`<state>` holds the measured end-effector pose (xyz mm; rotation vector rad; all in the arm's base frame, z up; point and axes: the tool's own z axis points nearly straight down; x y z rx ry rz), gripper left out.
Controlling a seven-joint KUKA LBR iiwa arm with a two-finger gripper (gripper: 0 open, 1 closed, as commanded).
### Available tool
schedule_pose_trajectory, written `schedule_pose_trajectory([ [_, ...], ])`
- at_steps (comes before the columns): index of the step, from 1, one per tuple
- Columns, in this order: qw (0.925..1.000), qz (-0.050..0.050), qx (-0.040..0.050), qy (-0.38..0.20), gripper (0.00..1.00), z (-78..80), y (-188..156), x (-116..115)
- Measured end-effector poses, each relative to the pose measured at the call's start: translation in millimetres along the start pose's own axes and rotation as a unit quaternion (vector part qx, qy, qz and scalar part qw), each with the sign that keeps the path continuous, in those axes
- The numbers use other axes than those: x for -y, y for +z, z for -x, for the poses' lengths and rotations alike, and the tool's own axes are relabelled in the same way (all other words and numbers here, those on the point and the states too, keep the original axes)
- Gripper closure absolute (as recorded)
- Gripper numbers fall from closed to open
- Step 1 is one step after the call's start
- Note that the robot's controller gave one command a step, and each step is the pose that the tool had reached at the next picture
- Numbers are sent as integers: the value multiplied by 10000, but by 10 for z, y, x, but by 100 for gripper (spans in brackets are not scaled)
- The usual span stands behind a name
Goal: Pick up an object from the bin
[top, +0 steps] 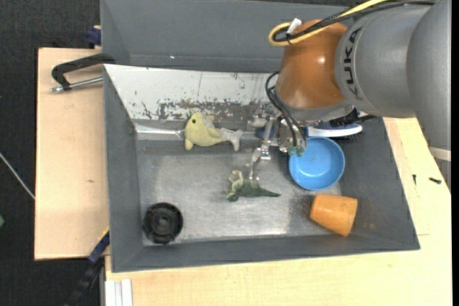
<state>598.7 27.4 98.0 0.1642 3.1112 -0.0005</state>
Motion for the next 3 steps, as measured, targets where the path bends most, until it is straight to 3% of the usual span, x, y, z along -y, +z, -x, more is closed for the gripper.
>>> schedule_pose_trajectory([
  [1, 9999, -2, -125, 2, 100, -63, 57, -6],
  [2, 9907, 18, -121, -1357, 100, -359, -290, -58],
  [3, 9754, 29, -59, -2203, 100, -378, -1294, -183],
])
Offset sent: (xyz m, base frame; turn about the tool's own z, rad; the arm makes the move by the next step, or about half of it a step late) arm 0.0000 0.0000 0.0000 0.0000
